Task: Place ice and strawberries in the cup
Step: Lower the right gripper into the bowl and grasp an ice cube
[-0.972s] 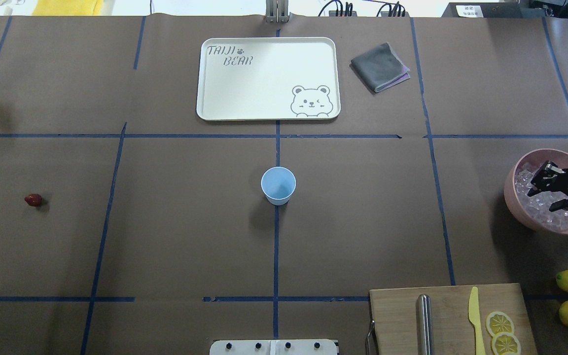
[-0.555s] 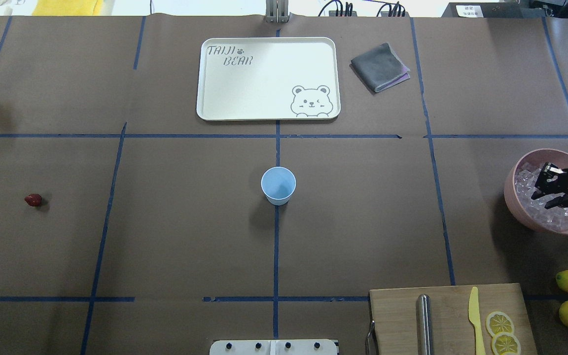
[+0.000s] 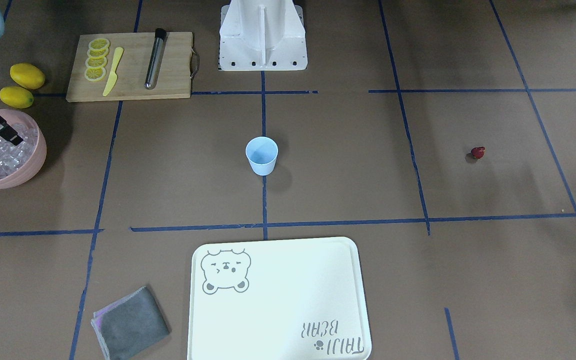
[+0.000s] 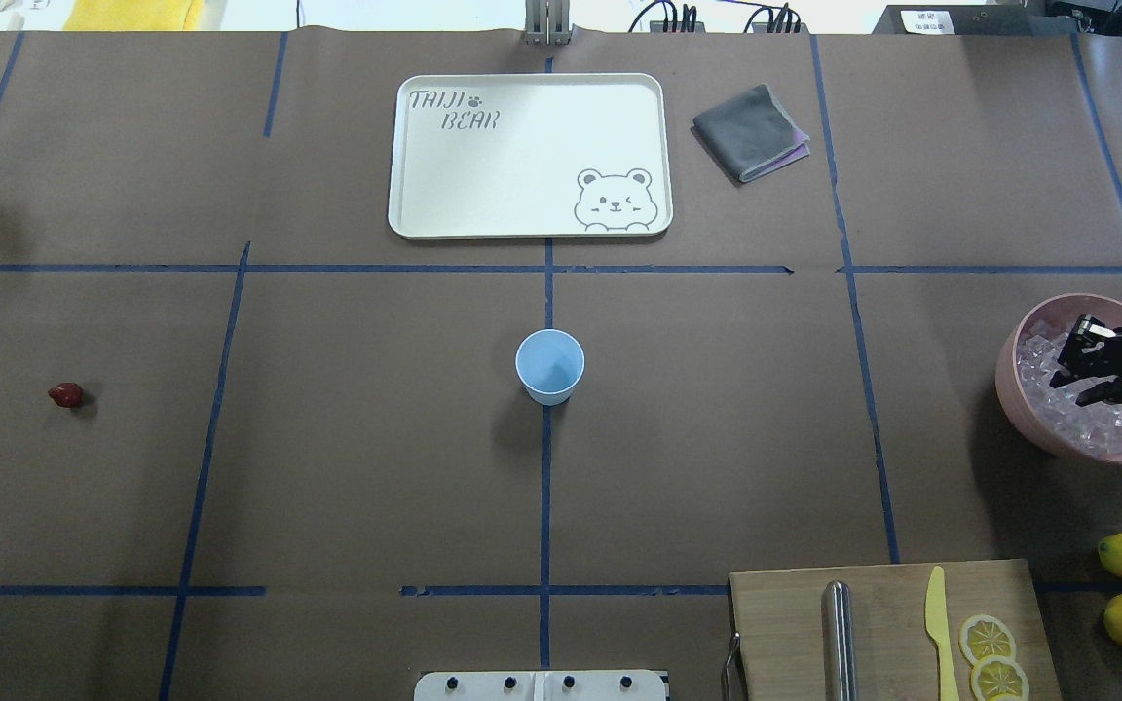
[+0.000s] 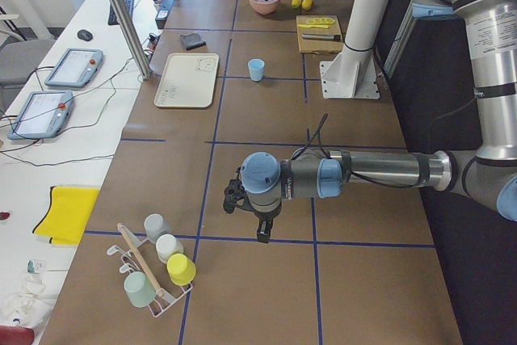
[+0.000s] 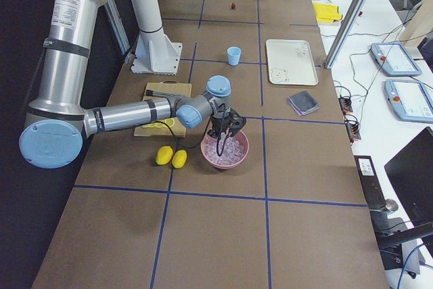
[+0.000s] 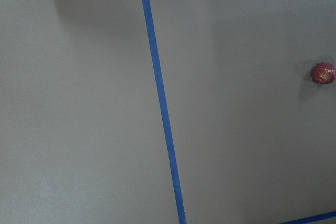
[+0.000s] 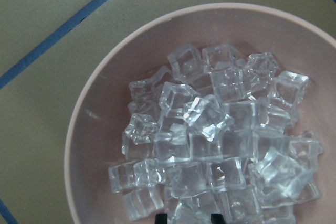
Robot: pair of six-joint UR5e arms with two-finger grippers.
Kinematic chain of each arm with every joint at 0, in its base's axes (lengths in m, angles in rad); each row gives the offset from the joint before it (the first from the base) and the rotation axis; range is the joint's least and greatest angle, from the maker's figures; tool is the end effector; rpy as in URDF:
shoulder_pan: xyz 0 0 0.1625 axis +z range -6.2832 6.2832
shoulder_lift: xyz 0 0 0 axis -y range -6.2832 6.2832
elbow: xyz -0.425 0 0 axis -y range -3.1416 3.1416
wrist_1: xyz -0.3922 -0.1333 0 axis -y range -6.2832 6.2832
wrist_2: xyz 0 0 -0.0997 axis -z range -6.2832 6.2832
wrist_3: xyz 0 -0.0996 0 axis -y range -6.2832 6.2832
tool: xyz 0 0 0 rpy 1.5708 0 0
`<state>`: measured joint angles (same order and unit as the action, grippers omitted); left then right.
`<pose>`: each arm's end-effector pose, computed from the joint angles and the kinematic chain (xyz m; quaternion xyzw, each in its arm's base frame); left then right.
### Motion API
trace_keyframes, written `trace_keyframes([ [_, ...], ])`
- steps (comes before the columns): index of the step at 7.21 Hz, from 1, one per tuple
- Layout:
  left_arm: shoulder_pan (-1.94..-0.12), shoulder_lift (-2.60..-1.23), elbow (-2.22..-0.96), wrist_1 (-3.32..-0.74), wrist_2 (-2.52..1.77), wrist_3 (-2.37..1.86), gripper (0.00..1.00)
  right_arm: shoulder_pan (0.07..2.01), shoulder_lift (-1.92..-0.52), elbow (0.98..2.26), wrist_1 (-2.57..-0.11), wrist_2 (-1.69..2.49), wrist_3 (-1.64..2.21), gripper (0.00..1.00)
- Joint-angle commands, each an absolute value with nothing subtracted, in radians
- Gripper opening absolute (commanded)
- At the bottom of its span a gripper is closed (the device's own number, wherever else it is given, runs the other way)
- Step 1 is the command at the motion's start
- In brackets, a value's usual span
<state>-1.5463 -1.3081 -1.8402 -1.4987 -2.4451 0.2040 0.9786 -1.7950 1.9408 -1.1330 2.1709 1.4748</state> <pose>-0.0476 -0.3784 0.6406 0.0084 0.4241 0.0895 0.9012 -0.1716 -0.3932 0.5335 -0.1025 -0.3810 0.3139 0.8636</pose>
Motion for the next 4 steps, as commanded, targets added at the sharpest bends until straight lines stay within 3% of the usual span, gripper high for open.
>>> trace_keyframes([
  [1,-1.546,-1.308,-1.841,-1.499,-2.445,0.204,1.0,0.985,-1.798,2.034,-1.134,2.152,1.479,0.0],
  [4,-1.546,-1.308,-1.841,-1.499,-2.514,0.204,1.0,0.919,-1.625,2.085,-1.144,2.149,1.486,0.0],
])
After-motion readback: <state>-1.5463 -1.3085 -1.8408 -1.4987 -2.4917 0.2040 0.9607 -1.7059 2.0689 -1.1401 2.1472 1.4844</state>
